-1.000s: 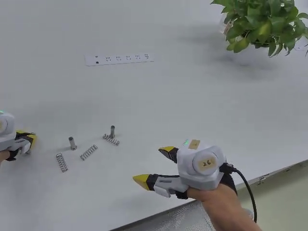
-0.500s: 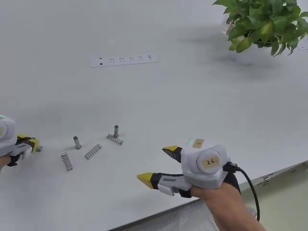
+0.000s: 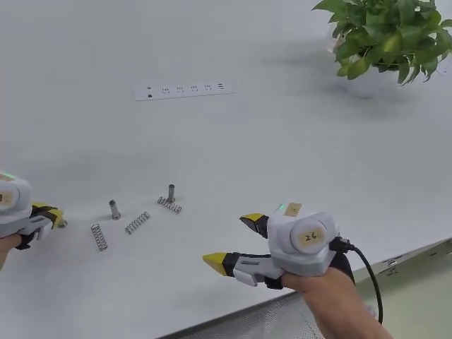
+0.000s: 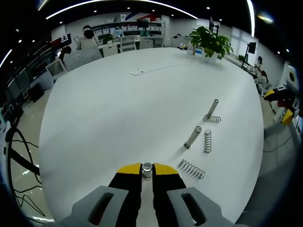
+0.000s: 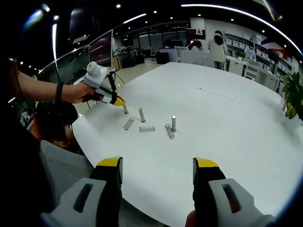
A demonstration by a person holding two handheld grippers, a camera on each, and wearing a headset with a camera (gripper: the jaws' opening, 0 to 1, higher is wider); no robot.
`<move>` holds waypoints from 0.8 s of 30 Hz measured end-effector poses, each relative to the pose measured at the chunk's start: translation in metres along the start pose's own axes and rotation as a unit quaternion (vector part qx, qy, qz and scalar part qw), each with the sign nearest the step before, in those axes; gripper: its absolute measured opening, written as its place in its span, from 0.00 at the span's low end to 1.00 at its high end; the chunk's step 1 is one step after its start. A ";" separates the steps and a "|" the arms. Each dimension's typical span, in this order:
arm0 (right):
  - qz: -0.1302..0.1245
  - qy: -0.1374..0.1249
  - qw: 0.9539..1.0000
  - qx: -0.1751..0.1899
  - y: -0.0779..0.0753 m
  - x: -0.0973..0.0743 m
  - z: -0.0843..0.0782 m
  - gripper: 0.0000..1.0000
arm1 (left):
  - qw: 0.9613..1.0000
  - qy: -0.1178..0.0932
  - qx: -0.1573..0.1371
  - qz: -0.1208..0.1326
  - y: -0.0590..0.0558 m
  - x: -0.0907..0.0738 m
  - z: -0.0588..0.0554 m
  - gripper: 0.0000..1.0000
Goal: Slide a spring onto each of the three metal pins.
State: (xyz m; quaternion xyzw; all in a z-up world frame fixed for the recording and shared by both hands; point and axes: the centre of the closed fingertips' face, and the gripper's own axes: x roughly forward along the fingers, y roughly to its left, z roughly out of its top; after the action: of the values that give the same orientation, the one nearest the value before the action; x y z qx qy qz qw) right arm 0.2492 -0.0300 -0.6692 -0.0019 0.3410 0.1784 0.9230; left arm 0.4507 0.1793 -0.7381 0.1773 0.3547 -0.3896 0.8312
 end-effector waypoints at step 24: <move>-0.003 -0.005 1.000 0.002 0.000 -0.003 0.000 0.57 | 1.000 0.007 0.007 -0.002 -0.003 -0.001 -0.002 0.01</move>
State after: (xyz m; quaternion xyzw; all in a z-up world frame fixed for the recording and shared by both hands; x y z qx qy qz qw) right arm 0.2472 -0.0311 -0.6674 -0.0003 0.3366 0.1754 0.9251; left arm 0.4473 0.1794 -0.7384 0.1845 0.3582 -0.3928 0.8266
